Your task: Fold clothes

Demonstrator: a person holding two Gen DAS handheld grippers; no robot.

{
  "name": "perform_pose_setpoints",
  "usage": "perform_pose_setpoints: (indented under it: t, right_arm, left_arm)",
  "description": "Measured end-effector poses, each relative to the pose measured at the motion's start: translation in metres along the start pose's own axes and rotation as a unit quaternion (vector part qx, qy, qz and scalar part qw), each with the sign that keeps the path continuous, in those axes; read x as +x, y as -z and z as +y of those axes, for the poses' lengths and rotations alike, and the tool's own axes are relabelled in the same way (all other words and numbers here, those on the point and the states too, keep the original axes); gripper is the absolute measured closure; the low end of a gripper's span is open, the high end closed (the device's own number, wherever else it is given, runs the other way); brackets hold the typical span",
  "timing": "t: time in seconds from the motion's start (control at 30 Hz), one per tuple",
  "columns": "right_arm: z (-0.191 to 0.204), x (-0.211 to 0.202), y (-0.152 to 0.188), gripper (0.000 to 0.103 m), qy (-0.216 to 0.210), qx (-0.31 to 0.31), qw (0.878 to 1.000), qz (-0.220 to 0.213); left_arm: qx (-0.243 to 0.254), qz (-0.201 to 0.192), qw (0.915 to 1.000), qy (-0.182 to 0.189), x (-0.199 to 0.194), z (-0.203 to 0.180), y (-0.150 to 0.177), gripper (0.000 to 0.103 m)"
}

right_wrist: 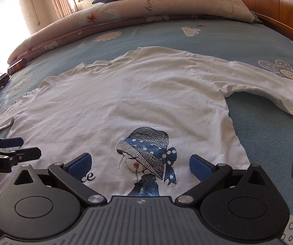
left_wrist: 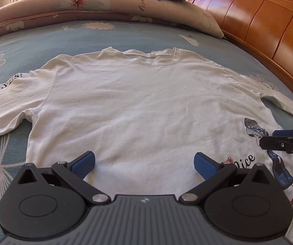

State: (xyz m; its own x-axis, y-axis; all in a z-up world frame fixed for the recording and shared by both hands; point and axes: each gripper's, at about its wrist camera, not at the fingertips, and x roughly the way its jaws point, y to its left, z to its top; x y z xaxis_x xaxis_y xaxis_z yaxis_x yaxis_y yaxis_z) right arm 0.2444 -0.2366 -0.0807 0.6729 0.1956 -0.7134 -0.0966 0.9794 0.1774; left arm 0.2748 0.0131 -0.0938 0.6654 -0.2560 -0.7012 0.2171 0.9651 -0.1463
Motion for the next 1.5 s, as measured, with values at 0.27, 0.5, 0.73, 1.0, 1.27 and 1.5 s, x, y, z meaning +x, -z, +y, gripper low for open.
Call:
perform_pose_setpoints:
  t: [0.27, 0.5, 0.73, 1.0, 1.27, 1.5]
  right_arm:
    - [-0.035, -0.029, 0.021, 0.000, 0.063, 0.023, 0.998, -0.021]
    - [-0.014, -0.007, -0.016, 0.000, 0.012, 0.003, 0.998, -0.059]
    - [-0.046, 0.004, -0.010, 0.001, 0.063, 0.006, 0.997, -0.040]
    - [-0.047, -0.054, 0.021, 0.000, -0.004, 0.095, 0.993, -0.069]
    - [-0.040, -0.063, 0.057, 0.000, 0.096, 0.070, 0.992, -0.039]
    - [-0.027, -0.084, 0.071, 0.000, 0.067, 0.086, 0.993, -0.049]
  left_arm:
    - [-0.014, -0.002, 0.9999, 0.008, -0.001, 0.004, -0.001, 0.001]
    - [-0.028, -0.007, 0.9995, 0.013, -0.001, 0.006, -0.001, 0.001]
    - [-0.040, -0.006, 0.9989, 0.022, -0.002, 0.011, -0.004, 0.001]
    - [-0.033, -0.007, 0.9993, 0.015, -0.001, 0.008, -0.002, 0.001]
    - [-0.017, -0.004, 0.9998, 0.008, -0.002, 0.004, -0.001, 0.001]
    - [-0.017, -0.001, 0.9996, 0.024, -0.006, -0.002, 0.000, 0.001]
